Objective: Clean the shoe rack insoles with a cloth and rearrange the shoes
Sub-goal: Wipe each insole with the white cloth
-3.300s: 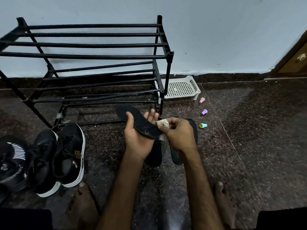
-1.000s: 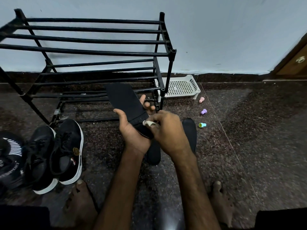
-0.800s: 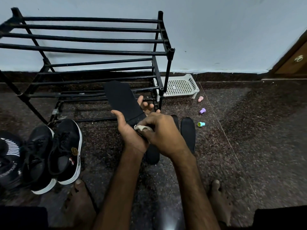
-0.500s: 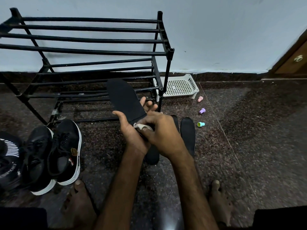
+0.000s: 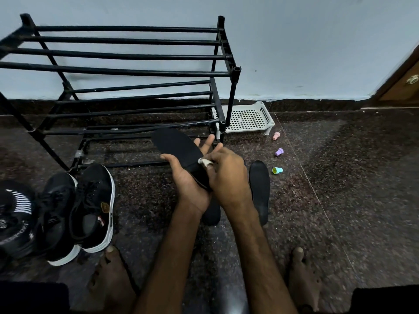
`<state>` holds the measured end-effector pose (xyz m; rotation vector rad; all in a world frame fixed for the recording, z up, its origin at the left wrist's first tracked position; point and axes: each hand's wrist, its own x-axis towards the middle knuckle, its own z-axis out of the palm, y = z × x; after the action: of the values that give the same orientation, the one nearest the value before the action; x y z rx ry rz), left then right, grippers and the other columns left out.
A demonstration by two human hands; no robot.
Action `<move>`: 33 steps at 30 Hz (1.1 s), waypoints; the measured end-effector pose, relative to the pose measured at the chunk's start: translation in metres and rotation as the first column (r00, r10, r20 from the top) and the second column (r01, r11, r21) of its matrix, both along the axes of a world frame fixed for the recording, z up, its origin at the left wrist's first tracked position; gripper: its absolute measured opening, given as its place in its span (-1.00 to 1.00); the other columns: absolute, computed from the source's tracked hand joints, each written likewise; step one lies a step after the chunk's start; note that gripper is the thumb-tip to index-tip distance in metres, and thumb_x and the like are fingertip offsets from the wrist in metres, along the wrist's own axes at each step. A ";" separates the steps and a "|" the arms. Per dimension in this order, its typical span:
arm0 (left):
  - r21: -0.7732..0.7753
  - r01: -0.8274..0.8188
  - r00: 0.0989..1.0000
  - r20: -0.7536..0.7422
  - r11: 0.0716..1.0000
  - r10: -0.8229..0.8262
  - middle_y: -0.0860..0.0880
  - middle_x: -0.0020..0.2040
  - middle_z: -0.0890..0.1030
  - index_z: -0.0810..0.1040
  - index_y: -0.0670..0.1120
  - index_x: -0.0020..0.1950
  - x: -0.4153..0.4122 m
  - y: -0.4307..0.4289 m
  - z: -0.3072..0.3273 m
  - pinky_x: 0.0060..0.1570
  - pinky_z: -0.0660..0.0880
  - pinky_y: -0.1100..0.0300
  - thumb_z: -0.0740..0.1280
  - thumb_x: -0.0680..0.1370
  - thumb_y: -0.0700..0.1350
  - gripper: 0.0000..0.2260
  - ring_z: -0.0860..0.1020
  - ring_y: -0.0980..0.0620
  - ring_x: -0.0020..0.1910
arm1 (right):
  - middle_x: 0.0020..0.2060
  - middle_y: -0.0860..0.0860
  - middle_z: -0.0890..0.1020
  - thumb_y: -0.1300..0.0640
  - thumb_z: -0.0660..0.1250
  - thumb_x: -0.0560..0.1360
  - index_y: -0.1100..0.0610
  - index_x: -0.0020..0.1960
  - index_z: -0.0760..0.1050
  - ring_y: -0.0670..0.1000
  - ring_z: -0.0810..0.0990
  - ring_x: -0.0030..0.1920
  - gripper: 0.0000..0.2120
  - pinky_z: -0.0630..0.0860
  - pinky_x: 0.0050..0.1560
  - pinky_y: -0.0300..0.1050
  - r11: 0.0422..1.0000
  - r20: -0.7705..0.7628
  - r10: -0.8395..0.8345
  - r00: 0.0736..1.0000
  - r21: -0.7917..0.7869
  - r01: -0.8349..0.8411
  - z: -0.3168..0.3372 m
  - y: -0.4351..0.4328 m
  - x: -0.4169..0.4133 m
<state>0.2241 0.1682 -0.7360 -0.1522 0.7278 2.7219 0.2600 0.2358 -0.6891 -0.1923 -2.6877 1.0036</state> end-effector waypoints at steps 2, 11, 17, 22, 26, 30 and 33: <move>0.013 0.006 1.000 0.012 1.000 -0.006 -0.19 0.37 0.52 0.27 -0.13 0.52 0.001 0.002 -0.003 0.41 0.31 -0.16 -0.21 0.46 0.51 -0.09 0.51 -0.20 0.33 | 0.00 0.03 0.65 0.21 0.37 0.52 0.13 0.04 0.68 0.02 0.60 0.01 -0.86 0.55 0.05 -0.02 1.000 0.047 -0.003 0.999 0.013 0.003 -0.001 0.002 0.004; -0.009 0.219 0.975 -0.021 0.976 -0.219 -0.23 0.45 0.41 0.30 -0.13 0.53 0.008 0.003 0.002 0.52 0.14 -0.02 -0.22 0.50 0.49 -0.10 0.33 -0.11 0.49 | -0.01 0.00 0.70 0.23 0.39 0.51 0.14 0.03 0.70 -0.08 0.63 -0.03 -0.85 0.53 0.06 -0.22 0.989 -0.131 0.050 0.990 -0.129 -0.067 -0.003 -0.002 -0.006; 0.127 0.184 0.982 0.011 0.975 -0.187 -0.10 0.35 0.55 0.51 -0.12 0.40 0.008 0.003 -0.004 0.37 0.30 -0.08 -0.25 0.56 0.41 -0.16 0.52 -0.08 0.34 | -0.04 -0.07 0.72 0.23 0.46 0.47 0.09 -0.01 0.71 -0.19 0.64 -0.02 -0.87 0.54 0.09 -0.29 0.918 0.095 0.336 0.937 -0.257 -0.303 0.004 0.019 0.006; 0.165 0.283 0.959 -0.068 0.945 -0.275 -0.11 0.42 0.48 0.34 -0.14 0.52 0.012 0.010 -0.004 0.55 0.01 -0.07 -0.25 0.53 0.45 -0.12 0.39 -0.07 0.45 | -0.05 0.00 0.68 0.30 0.37 0.48 0.14 -0.02 0.70 -0.02 0.62 -0.02 -0.83 0.56 0.11 0.01 0.988 -0.075 0.116 0.990 -0.094 -0.123 0.001 0.007 -0.005; 0.152 0.217 0.976 -0.055 0.964 -0.211 -0.11 0.51 0.36 0.21 -0.10 0.58 0.006 0.001 -0.012 0.53 0.01 -0.16 -0.22 0.56 0.43 -0.19 0.32 -0.12 0.50 | -0.07 -0.04 0.72 0.21 0.45 0.48 0.10 -0.02 0.71 -0.15 0.65 -0.05 -0.89 0.58 0.08 -0.18 0.920 0.125 0.345 0.930 -0.243 -0.308 0.005 0.020 0.006; 0.140 0.116 0.993 -0.044 0.983 -0.111 -0.17 0.49 0.37 0.29 -0.03 0.55 0.003 -0.005 -0.006 0.41 0.32 -0.18 -0.15 0.54 0.43 -0.23 0.35 -0.20 0.47 | -0.12 -0.09 0.70 0.18 0.48 0.46 0.04 -0.06 0.72 -0.19 0.64 -0.11 -0.91 0.57 -0.03 -0.25 0.951 0.140 0.262 0.955 -0.204 -0.231 0.001 0.032 0.012; 0.069 0.140 0.989 -0.051 0.988 -0.136 -0.14 0.47 0.41 0.30 -0.08 0.55 0.007 -0.001 0.000 0.49 0.21 -0.11 -0.11 0.53 0.45 -0.19 0.37 -0.13 0.46 | -0.07 -0.02 0.68 0.20 0.42 0.49 0.10 0.00 0.70 -0.07 0.62 -0.06 -0.87 0.54 -0.01 -0.21 0.993 -0.020 0.085 0.996 -0.081 -0.086 -0.002 0.017 0.005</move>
<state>0.2309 0.1670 -0.7358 -0.0211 0.6266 2.6227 0.2655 0.2531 -0.6909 -0.0851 -2.6624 1.1359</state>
